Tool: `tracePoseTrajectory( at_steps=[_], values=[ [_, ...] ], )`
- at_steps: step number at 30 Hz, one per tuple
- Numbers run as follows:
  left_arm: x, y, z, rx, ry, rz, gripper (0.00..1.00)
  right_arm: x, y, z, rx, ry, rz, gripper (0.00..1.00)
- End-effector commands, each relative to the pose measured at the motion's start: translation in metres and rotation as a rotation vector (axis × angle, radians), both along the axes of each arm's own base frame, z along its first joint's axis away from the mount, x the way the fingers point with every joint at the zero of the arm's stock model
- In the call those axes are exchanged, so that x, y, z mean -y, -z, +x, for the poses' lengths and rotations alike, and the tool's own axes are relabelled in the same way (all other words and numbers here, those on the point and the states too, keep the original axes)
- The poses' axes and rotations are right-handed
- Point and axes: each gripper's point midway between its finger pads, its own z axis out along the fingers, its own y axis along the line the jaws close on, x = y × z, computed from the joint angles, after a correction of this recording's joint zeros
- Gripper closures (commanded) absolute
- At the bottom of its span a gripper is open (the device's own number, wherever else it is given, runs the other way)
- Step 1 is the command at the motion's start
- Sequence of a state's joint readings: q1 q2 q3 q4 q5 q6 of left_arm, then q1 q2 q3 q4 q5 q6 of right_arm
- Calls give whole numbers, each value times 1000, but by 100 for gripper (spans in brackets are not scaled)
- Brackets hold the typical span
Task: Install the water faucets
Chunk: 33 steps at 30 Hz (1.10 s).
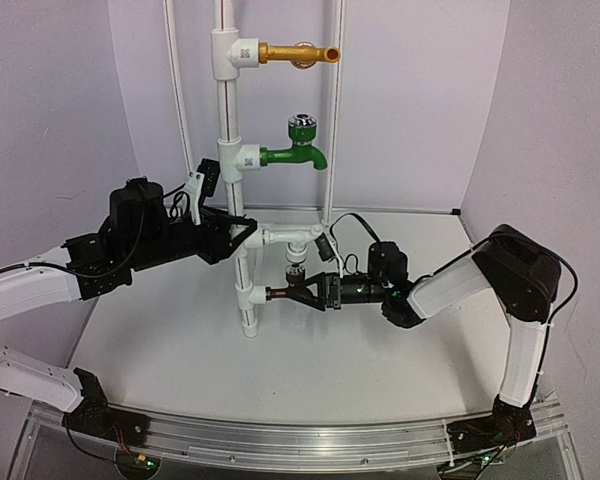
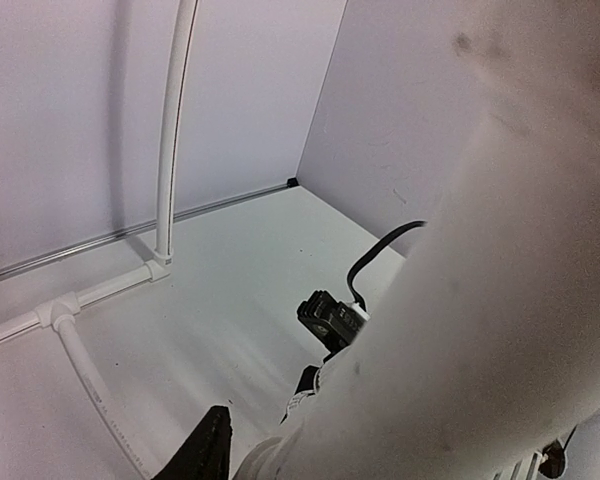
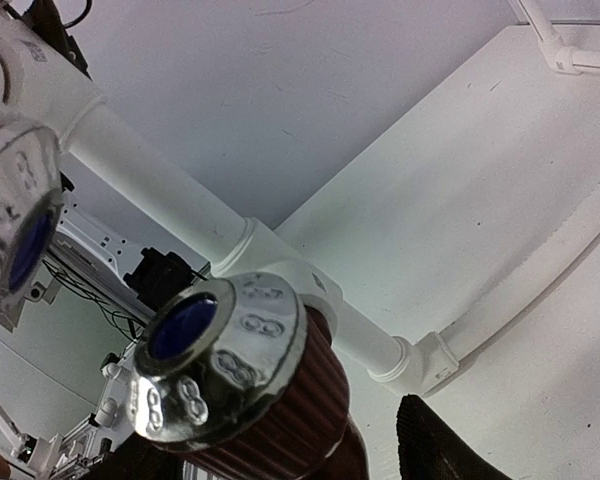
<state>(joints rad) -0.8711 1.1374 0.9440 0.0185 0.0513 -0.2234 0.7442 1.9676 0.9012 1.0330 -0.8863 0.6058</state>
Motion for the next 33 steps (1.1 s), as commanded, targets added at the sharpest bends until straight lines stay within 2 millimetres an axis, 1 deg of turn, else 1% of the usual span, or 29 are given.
tracePoseTrajectory(
  at_steps=[1,6,8,10,12,14,16,18,22,24,27,29,30,32,33],
  values=[
    [7,3,-7,-20,52,28,100,-3,-34,9,82,52,31,31],
    [9,4,-6,-22,57,26,100,-8,-40,19,122,71,23,33],
    [10,4,-6,-21,58,26,100,-9,-40,21,121,71,23,36],
    [10,3,-6,-20,58,26,100,-11,-39,21,104,68,23,41],
    [10,2,-5,-18,56,26,100,-11,-36,21,78,63,22,47],
    [10,2,-5,-17,55,26,100,-11,-31,20,45,61,16,53],
    [9,2,-5,-17,53,27,100,-10,-26,18,9,61,10,61],
    [9,3,-5,-18,50,29,100,-9,-18,17,-39,65,3,67],
    [8,4,-5,-19,49,30,100,-6,-13,14,-108,69,10,74],
    [8,5,-5,-20,47,31,100,-5,-14,14,-132,72,14,75],
    [8,3,-4,-17,44,30,100,-6,-15,13,-171,71,17,74],
    [8,3,-4,-15,42,30,100,-6,-16,13,-175,64,19,70],
    [7,3,-4,-15,40,30,100,-6,-17,12,-164,62,21,65],
    [6,2,-4,-15,37,32,99,-5,-26,11,-121,59,31,49],
    [6,2,-4,-16,36,33,96,-4,-30,10,-96,58,36,41]
  ],
)
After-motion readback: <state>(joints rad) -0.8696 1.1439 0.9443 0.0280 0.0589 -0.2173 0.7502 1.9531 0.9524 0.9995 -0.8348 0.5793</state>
